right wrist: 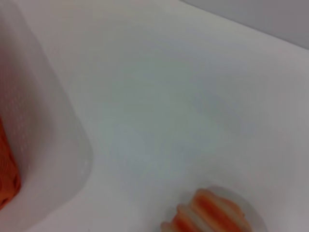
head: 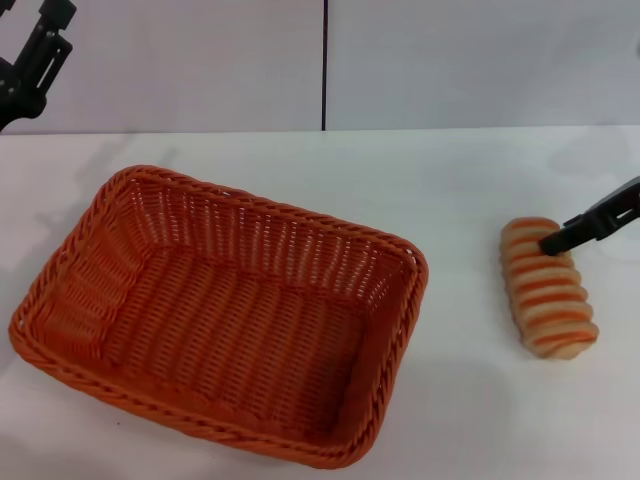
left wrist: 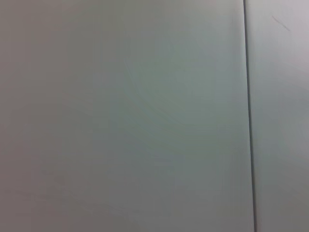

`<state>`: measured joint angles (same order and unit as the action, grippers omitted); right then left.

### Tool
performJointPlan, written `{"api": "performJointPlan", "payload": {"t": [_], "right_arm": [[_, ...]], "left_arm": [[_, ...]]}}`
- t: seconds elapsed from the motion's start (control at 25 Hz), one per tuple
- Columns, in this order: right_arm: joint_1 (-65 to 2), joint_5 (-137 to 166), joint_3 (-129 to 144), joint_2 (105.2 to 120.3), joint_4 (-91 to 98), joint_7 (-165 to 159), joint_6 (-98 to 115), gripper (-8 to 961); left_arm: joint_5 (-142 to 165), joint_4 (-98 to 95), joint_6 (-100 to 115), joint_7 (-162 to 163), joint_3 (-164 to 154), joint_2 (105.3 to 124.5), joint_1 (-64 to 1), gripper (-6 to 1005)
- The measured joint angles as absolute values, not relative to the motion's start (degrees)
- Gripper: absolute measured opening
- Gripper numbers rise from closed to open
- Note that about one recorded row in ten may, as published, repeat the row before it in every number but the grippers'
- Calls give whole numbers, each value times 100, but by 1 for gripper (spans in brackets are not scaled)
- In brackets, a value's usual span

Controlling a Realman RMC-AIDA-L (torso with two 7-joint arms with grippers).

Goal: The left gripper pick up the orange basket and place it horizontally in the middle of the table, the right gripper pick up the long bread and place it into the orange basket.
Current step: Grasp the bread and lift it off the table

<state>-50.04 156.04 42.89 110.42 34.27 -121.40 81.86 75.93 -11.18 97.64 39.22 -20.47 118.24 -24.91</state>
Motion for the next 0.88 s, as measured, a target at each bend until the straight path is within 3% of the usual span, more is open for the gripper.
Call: {"api": "performJointPlan", "payload": {"t": [0.48,0.68,0.88], "right_arm": [[-5120,15586,4409,11215,3411,-12118,8125,475],[-5140,15571,4409,11223,3446,-12118,8131,467],[-5123,15542,4385,11270,3523,-12045,8118,271]], "left_arm": [[7584,-1116,9745,4061,-1983,11809,-2508,638],[7584,-1116,9736,4061,-1984,11814,-2515,635],[7584,-1115,9682,4061,-1986,11819,-2508,631]]}}
